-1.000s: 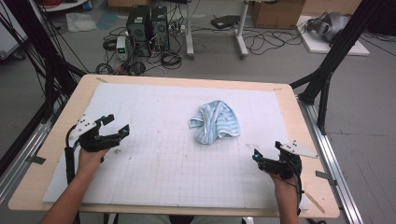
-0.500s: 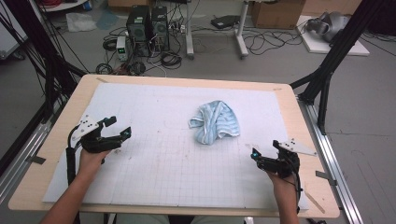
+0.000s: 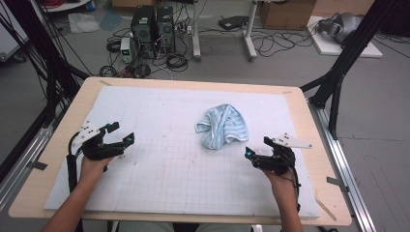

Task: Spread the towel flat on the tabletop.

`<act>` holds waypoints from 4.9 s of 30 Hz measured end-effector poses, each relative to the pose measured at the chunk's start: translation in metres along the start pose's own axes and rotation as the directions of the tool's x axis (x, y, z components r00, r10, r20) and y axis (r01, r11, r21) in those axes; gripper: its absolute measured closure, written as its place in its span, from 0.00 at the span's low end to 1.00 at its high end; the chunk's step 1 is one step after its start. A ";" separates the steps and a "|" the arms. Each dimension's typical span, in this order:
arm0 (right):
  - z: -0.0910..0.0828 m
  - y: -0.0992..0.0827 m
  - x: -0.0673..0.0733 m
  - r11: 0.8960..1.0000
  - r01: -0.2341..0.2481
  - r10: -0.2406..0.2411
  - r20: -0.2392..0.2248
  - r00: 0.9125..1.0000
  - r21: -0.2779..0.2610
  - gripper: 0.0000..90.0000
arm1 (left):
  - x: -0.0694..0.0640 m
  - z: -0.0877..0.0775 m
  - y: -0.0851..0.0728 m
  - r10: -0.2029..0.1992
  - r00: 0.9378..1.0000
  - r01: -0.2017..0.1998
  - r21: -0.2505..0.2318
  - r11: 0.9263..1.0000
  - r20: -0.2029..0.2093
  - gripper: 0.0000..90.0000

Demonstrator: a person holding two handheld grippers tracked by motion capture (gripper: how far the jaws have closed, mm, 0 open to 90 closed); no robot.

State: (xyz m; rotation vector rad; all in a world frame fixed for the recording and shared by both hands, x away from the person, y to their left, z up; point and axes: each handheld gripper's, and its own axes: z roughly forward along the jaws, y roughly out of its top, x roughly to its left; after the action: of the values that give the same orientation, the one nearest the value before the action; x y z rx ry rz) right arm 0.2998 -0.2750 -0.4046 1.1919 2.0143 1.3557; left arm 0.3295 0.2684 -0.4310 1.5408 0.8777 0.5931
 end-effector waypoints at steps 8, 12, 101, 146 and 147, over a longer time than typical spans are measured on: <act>0.037 0.030 0.005 0.998 0.045 -0.043 -0.049 0.998 0.034 0.23 | -0.001 0.002 -0.001 -0.004 1.000 0.004 0.007 1.000 0.004 0.20; 0.060 0.041 0.007 0.994 0.079 -0.074 -0.069 0.995 0.075 0.30 | -0.001 0.003 -0.001 -0.003 1.000 0.003 0.010 1.000 0.009 0.21; 0.044 0.001 0.004 0.996 -0.008 0.012 -0.053 0.999 0.089 0.38 | -0.066 0.091 0.025 0.013 0.986 -0.038 0.151 0.988 0.164 0.93; 0.151 0.010 0.127 0.890 0.396 -0.280 -0.415 0.866 0.226 0.92 | 0.009 0.033 0.013 -0.057 0.997 0.059 0.036 0.998 -0.045 0.93; 0.150 0.013 0.129 0.896 0.379 -0.235 -0.480 0.845 0.229 0.92 | 0.009 0.032 0.013 -0.058 0.997 0.059 0.036 0.998 -0.045 0.93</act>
State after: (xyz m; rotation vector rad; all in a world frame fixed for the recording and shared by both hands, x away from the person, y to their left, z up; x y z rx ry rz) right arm 0.3463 -0.0866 -0.4431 0.6496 2.6936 1.2457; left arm 0.3630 0.2565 -0.4247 1.5354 0.9690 0.5727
